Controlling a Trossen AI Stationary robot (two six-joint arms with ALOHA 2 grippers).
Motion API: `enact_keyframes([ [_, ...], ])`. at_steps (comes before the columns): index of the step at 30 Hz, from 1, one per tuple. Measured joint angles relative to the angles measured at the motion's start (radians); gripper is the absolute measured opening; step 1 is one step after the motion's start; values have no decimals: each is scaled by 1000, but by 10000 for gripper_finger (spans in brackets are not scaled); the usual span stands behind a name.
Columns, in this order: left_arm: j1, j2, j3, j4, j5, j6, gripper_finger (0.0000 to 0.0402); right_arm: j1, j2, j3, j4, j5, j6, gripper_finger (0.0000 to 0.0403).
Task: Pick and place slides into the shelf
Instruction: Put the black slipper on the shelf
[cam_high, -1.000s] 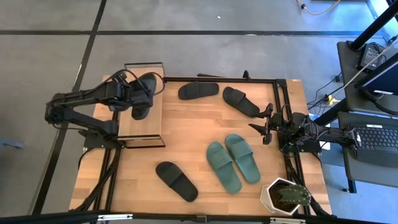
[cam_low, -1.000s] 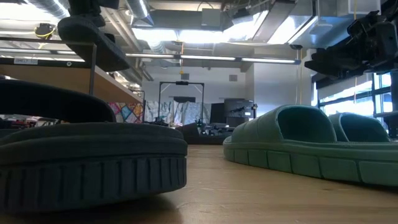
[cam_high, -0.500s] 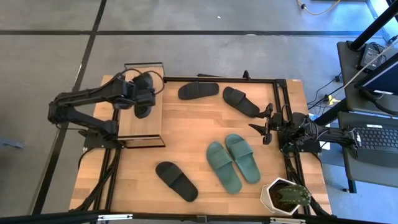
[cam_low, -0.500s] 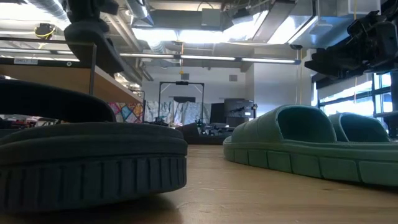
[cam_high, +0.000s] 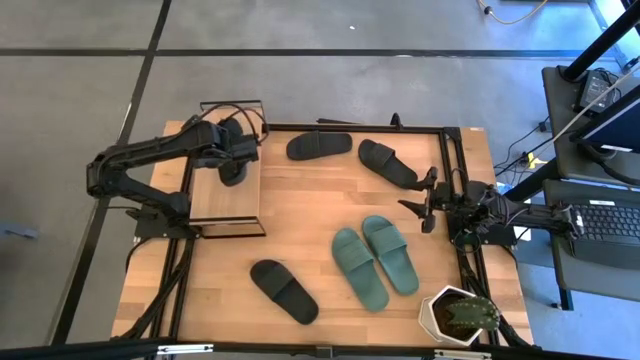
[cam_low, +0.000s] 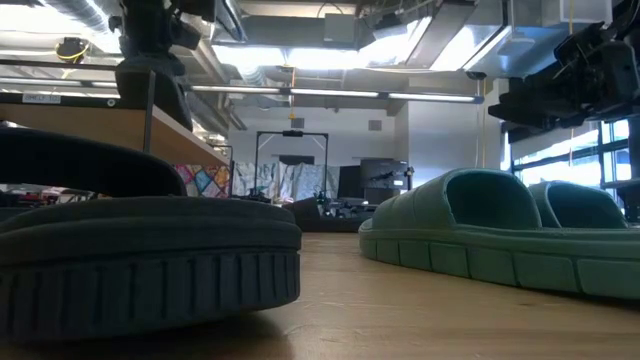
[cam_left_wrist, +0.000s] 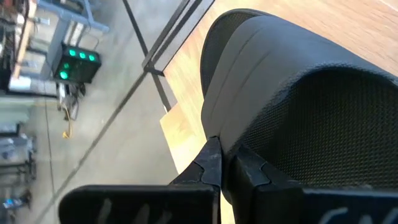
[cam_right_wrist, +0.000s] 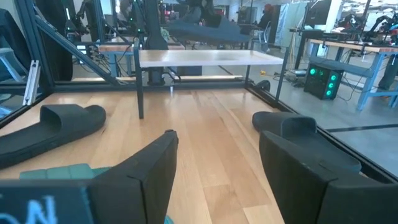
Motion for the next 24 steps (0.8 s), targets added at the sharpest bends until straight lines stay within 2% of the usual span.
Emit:
enact_keyframes([
  [8, 21, 10, 1, 0, 24, -79, 2, 0, 27, 0, 0, 0, -1, 227],
  [24, 21, 91, 1, 0, 41, -47, 5, 0, 35, 0, 1, 1, -1, 227],
])
